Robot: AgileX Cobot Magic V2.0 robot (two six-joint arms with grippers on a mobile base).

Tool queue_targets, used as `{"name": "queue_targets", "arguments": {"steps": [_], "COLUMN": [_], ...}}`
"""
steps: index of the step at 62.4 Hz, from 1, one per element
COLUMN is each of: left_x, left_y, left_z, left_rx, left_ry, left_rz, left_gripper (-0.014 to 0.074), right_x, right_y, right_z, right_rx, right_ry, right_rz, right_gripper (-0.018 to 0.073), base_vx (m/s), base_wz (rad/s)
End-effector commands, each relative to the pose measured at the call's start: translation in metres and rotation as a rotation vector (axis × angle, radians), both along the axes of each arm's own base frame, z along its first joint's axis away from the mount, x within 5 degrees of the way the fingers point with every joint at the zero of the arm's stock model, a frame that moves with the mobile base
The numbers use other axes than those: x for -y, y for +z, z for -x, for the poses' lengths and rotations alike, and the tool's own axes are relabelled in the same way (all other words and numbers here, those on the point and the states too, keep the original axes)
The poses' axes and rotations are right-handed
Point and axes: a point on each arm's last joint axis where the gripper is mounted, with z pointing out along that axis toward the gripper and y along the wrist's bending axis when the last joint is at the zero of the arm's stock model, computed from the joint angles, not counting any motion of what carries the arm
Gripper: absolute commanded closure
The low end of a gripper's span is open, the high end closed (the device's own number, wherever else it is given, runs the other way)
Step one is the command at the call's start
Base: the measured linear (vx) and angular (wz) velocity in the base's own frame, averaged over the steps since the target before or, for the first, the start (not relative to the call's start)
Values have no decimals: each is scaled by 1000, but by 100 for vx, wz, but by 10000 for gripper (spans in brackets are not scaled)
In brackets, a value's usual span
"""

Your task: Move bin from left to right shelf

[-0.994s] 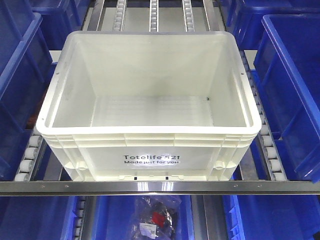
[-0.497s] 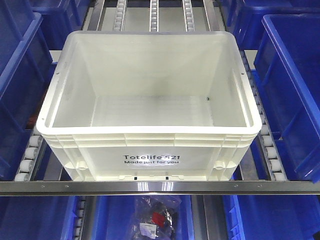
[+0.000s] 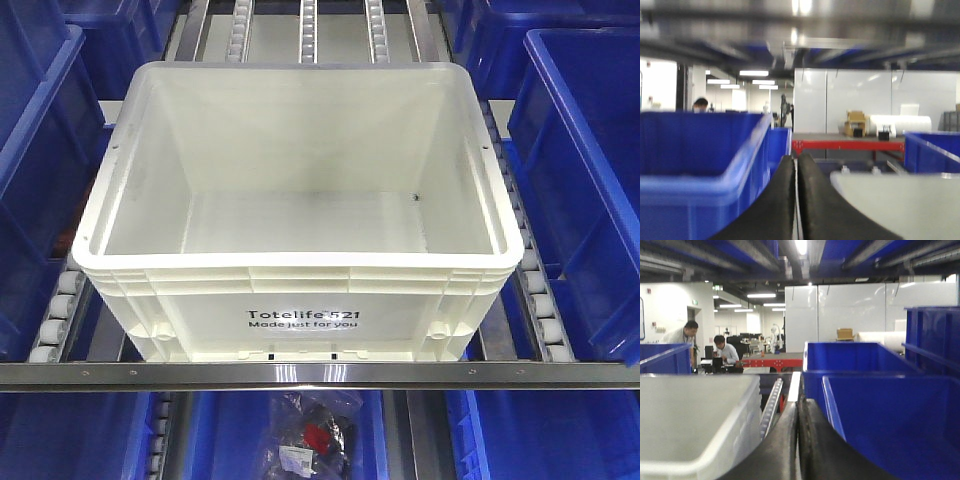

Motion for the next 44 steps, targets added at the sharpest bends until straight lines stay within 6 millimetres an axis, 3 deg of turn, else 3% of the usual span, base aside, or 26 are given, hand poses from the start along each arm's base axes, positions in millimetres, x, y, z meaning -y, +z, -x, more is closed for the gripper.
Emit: {"name": "queue_targets", "arguments": {"steps": [1,12,19,34,44], "left_x": [0,1,2,2,2], "left_y": [36,90,108,88,81], "left_z": [9,2,-14,-34,-37], "left_rx": [51,-117,-206,-444,-495], "left_ry": [-8,-19,-23,-31,-33], "left_rz": [-2,-5,-5,-4,-3], "left_gripper": [602,602,602,602,602], "right_x": [0,1,1,1,1], "right_y": [37,86,105,86,81], "right_z": [2,-6,-17,-43,-49], "right_rx": [42,-80,-206,-515,-570], "right_ry": [0,-8,-17,-24,-22], "right_rz": [4,4,24,62,49], "right_gripper": [568,568,568,568,568], "base_vx": [0,0,0,0,0], "base_wz": [0,0,0,0,0]}}
